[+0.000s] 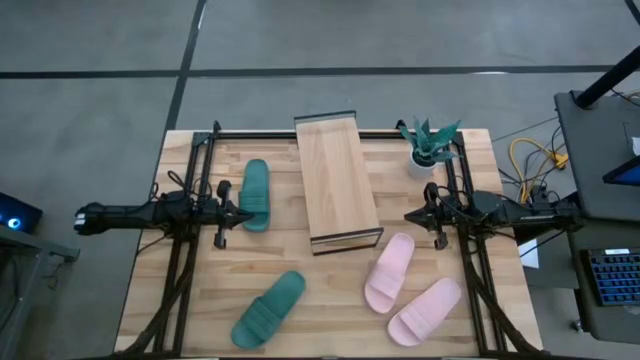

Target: Pick and place slides into the shelf

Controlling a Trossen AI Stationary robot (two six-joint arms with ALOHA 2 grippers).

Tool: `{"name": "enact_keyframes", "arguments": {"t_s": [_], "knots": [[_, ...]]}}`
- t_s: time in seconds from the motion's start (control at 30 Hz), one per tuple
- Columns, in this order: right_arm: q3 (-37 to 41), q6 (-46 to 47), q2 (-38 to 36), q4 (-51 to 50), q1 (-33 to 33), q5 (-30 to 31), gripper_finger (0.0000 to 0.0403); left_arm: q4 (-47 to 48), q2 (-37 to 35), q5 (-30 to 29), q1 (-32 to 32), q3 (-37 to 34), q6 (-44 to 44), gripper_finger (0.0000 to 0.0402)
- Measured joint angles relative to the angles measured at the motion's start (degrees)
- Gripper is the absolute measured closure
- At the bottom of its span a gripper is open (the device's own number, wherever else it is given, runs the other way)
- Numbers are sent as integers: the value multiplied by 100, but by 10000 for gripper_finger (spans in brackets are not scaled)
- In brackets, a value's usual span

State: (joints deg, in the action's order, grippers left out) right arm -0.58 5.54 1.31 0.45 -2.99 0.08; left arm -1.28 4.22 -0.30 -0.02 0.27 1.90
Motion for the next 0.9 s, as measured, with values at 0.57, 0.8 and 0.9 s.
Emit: {"name": "enact_keyframes", "arguments": {"t_s": [0.57,0.8,0.9], "knots": [[0,-213,0,0,-1,0,385,-2,1,0,-1,0,-1,402],[2,-382,1,0,1,0,385,-2,-1,2,-1,0,-1,402],[1,-667,0,2,1,-1,385,-13,-1,0,-1,0,-1,402]]}}
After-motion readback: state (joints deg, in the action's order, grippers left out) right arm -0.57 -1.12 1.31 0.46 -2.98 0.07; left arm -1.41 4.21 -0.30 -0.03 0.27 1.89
